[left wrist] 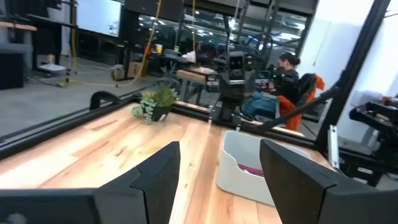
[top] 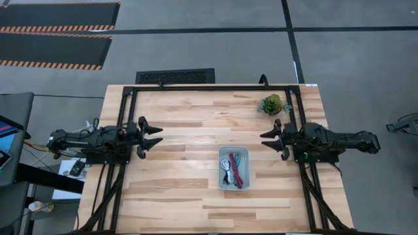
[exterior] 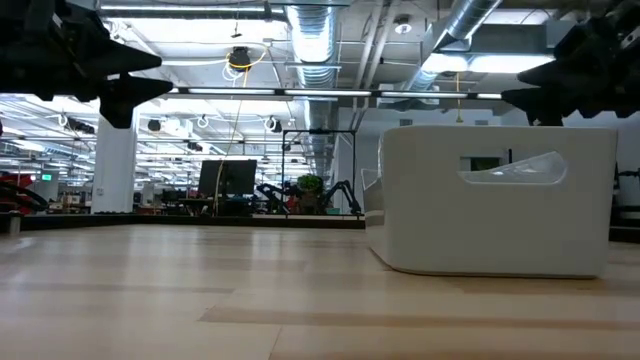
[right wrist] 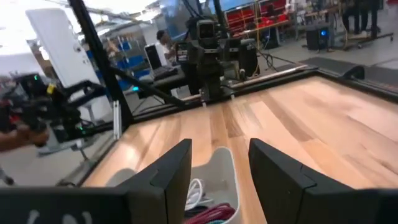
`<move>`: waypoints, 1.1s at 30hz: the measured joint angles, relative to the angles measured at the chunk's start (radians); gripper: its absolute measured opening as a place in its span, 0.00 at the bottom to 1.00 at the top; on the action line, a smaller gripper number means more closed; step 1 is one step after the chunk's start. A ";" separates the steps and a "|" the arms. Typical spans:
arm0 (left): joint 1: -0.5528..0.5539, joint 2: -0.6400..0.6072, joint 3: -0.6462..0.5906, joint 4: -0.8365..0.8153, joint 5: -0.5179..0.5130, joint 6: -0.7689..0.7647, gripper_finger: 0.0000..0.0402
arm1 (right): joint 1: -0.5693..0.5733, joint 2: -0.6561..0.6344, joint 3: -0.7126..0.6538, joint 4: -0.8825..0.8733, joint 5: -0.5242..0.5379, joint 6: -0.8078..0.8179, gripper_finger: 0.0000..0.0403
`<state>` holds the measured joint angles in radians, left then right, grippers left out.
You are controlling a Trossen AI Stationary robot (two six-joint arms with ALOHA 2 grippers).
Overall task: Pick and place USB-C Cables
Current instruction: Return to Home Position
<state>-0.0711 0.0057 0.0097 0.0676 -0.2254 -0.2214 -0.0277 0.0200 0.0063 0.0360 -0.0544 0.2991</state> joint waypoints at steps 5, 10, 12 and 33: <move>0.000 0.001 0.000 -0.004 0.019 0.015 0.52 | 0.002 0.019 0.000 -0.006 0.004 -0.068 0.46; 0.000 0.001 -0.002 -0.002 0.004 0.048 0.52 | -0.008 0.041 0.000 -0.013 0.033 -0.065 0.46; 0.000 0.001 -0.002 -0.002 0.005 0.039 0.52 | -0.014 0.046 0.000 -0.016 0.045 -0.069 0.46; 0.000 0.001 -0.003 -0.002 0.020 0.043 0.52 | -0.014 0.047 -0.001 -0.020 0.053 -0.030 0.46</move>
<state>-0.0711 0.0063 0.0067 0.0654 -0.2058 -0.1780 -0.0418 0.0673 0.0051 0.0162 -0.0017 0.2695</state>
